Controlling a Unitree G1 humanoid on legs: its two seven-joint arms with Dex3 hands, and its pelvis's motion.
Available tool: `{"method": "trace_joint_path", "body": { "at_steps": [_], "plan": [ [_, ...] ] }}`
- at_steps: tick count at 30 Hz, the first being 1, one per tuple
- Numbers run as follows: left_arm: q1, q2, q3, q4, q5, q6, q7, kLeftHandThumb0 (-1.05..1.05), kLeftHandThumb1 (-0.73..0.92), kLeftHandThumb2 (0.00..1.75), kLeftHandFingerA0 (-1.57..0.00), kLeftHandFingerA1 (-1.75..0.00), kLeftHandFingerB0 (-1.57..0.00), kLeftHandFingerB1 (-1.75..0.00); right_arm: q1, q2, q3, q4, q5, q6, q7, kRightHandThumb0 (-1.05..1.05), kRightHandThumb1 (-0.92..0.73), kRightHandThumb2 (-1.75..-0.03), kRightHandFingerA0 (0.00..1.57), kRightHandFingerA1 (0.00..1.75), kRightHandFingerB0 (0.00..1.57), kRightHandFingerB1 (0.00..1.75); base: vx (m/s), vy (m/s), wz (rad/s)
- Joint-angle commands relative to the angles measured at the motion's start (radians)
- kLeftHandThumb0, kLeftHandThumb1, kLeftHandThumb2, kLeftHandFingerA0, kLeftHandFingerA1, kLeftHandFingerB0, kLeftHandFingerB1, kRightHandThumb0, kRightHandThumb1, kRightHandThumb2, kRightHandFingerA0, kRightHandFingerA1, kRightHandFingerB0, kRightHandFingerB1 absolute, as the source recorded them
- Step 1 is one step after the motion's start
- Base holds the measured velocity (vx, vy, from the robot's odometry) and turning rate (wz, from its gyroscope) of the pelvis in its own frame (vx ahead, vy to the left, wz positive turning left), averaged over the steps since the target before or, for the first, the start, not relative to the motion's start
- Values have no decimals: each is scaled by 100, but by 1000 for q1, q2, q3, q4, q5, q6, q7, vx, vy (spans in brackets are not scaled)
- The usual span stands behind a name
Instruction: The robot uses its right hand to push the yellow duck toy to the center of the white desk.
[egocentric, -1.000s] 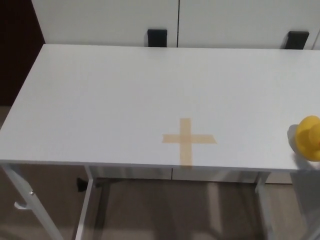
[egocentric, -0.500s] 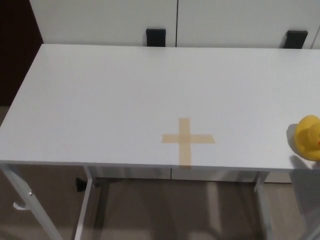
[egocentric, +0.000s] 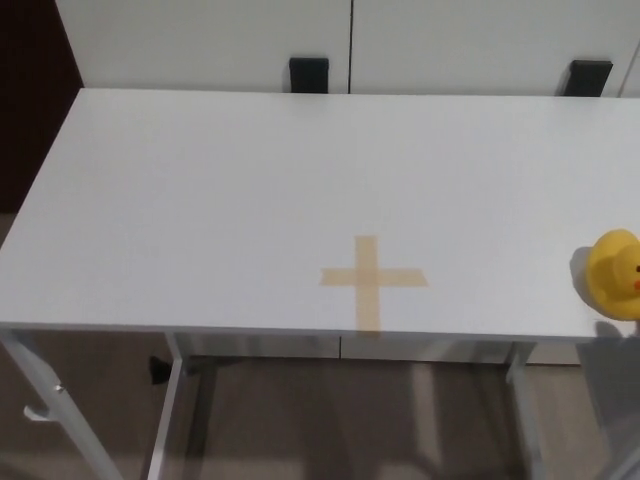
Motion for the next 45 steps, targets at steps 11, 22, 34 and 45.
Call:
{"method": "trace_joint_path", "body": {
  "at_steps": [11,22,34,45],
  "plan": [
    [-3,1,-6,-1,1,-15,-4,-14,58,88,-86,-85,-89,-85,-46,40,14,49,-33,5,-43,-75,-92,-68,21,44,23,36,0,0,0],
    [-6,4,-26,2,16,-28,-7,-13,56,90,-87,-86,-90,-86,-76,71,70,42,-77,39,-40,-75,-90,-67,24,48,24,36,0,0,0],
    [-9,-2,-20,3,7,-15,-5,-13,59,84,-86,-86,-88,-85,-63,147,186,-8,-137,43,-54,-74,-90,-67,25,51,24,38,0,0,0],
    [-15,-1,-35,4,21,-16,-6,-14,58,82,-86,-84,-89,-85,-31,235,215,-70,-148,89,-84,-75,-91,-67,23,51,23,38,0,0,0]
  ]
}}
